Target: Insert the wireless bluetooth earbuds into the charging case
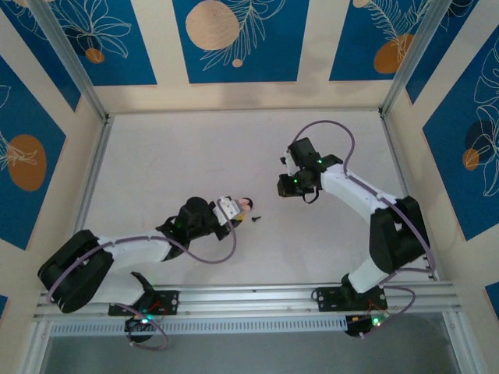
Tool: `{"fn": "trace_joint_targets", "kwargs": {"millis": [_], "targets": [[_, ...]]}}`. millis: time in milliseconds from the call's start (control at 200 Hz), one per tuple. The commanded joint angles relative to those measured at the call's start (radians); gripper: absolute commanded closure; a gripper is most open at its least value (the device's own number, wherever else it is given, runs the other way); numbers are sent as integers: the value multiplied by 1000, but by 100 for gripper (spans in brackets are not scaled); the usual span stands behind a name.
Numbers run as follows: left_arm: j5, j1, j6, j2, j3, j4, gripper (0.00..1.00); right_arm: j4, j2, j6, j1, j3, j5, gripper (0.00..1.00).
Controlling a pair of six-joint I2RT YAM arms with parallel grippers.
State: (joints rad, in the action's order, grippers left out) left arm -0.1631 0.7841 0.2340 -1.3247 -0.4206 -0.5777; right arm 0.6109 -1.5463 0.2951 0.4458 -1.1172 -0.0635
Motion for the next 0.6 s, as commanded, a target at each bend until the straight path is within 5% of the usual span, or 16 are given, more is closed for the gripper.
{"fn": "trace_joint_targets", "kwargs": {"millis": [0, 595], "targets": [[-19, 13, -40, -46, -38, -98, 82, -130, 71, -4, 23, 66, 82, 82], [-53, 28, -88, -130, -98, -168, 82, -493, 331, -65, 154, 299, 128, 82]]}}
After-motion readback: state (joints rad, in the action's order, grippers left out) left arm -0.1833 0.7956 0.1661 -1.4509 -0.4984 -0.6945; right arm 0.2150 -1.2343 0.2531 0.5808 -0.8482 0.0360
